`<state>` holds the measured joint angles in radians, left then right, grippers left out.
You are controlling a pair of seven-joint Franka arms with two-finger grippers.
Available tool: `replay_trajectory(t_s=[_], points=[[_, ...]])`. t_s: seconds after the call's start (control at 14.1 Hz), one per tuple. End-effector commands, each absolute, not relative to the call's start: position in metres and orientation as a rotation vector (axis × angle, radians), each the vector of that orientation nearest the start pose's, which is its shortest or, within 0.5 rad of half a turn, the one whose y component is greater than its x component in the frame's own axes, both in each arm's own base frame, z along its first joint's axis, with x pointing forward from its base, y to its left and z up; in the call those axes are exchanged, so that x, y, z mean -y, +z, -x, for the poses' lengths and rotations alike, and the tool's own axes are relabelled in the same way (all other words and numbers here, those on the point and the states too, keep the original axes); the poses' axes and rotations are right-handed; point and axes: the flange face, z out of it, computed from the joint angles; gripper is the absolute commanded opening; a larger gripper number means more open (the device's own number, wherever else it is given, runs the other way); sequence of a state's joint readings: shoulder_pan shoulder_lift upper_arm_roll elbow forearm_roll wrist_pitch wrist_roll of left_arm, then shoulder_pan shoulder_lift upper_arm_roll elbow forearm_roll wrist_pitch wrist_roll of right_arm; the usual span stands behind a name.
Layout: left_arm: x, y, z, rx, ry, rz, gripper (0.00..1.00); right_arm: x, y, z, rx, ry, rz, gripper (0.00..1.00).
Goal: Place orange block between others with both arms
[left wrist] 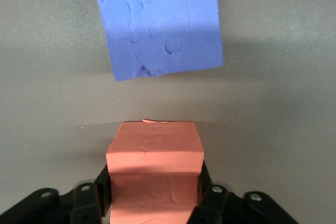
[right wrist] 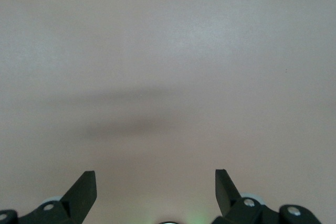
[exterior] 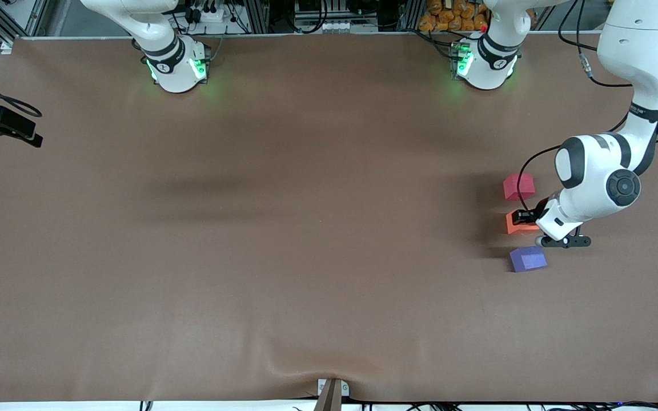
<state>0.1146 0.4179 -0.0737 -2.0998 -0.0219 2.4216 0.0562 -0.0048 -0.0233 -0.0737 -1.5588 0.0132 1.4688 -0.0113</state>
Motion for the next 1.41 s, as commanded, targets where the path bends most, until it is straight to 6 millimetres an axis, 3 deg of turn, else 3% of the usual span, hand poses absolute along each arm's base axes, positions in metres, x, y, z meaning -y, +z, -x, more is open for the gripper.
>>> replay_trajectory(t_s=[0.0,0.14,0.35,0.71,1.13,1.34], points=[[-0.025,0.232,-0.585,-0.013,0.074,3.178,1.0,0.039,0.635,-0.534,-0.119,0.113,3.128,1.0],[-0.031,0.266,-0.596,0.01,0.028,3.174,1.0,0.039,0.635,-0.534,-0.117,0.113,3.129,1.0],[-0.033,0.337,-0.617,0.017,-0.025,3.168,1.0,0.037,0.634,-0.534,-0.112,0.115,3.129,1.0],[-0.032,0.44,-0.632,0.031,-0.122,3.164,1.0,0.038,0.634,-0.534,-0.115,0.113,3.129,1.0],[-0.024,0.538,-0.637,0.027,-0.065,3.162,1.0,0.036,0.632,-0.534,-0.11,0.12,3.129,1.0],[-0.024,0.561,-0.635,0.03,-0.075,3.165,1.0,0.033,0.631,-0.536,-0.1,0.122,3.129,1.0]])
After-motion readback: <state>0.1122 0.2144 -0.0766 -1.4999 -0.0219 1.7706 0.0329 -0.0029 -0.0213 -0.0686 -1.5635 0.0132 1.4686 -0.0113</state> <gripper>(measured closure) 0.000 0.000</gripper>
